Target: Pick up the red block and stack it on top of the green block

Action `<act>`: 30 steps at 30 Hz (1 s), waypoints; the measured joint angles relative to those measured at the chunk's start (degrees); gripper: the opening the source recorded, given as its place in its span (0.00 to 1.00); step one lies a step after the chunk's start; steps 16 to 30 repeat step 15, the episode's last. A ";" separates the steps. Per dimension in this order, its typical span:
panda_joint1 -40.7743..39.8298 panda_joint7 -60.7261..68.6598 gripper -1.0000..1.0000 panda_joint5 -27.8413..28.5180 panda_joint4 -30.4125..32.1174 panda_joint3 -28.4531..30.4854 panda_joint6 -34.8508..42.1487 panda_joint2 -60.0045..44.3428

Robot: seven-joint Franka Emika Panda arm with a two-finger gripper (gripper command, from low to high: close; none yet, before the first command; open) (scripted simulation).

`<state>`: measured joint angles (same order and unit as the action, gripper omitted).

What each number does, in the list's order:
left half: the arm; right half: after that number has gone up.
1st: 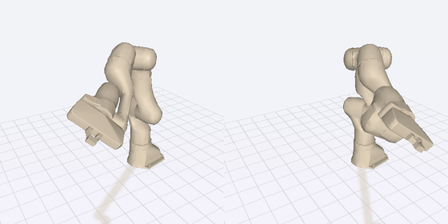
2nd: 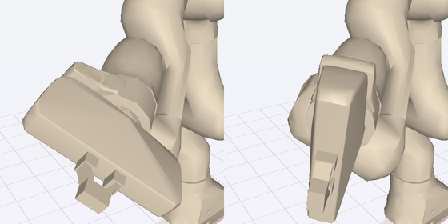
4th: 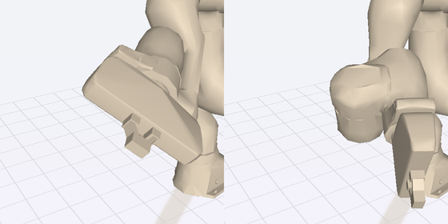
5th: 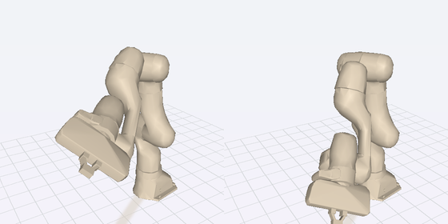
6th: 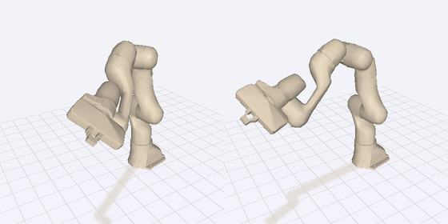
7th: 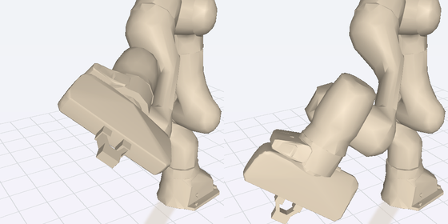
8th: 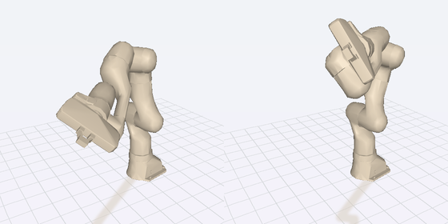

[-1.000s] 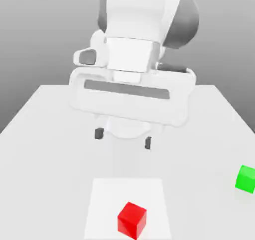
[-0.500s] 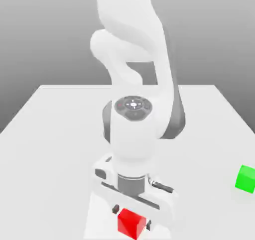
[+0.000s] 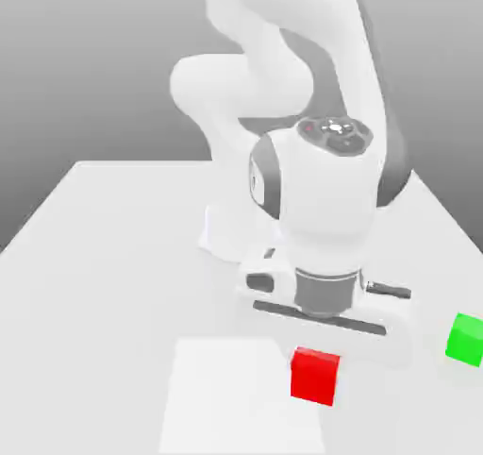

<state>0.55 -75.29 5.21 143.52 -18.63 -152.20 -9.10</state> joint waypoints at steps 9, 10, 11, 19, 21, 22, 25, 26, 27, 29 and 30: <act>14.07 2.53 0.00 6.29 -0.37 -12.19 0.21 -1.47; 15.46 1.26 0.00 8.23 -0.55 -10.84 -1.14 -3.22; 16.67 -0.28 0.00 10.40 -0.73 -9.44 -2.55 -5.07; 18.66 -2.67 1.00 13.75 -0.99 -7.01 -4.81 -7.99; 18.66 -2.67 1.00 13.75 -0.99 -7.01 -4.81 -7.99; 18.66 -2.67 1.00 13.75 -0.99 -7.01 -4.81 -7.99; 18.66 -2.67 1.00 13.75 -0.99 -7.01 -4.81 -7.99; 18.66 -2.67 1.00 13.75 -0.99 -7.01 -4.81 -7.99; 18.66 -2.67 1.00 13.75 -0.99 -7.01 -4.81 -7.99; 18.66 -2.67 1.00 13.75 -0.99 -7.01 -4.81 -7.99; 18.66 -2.67 1.00 13.75 -0.99 -7.01 -4.81 -7.99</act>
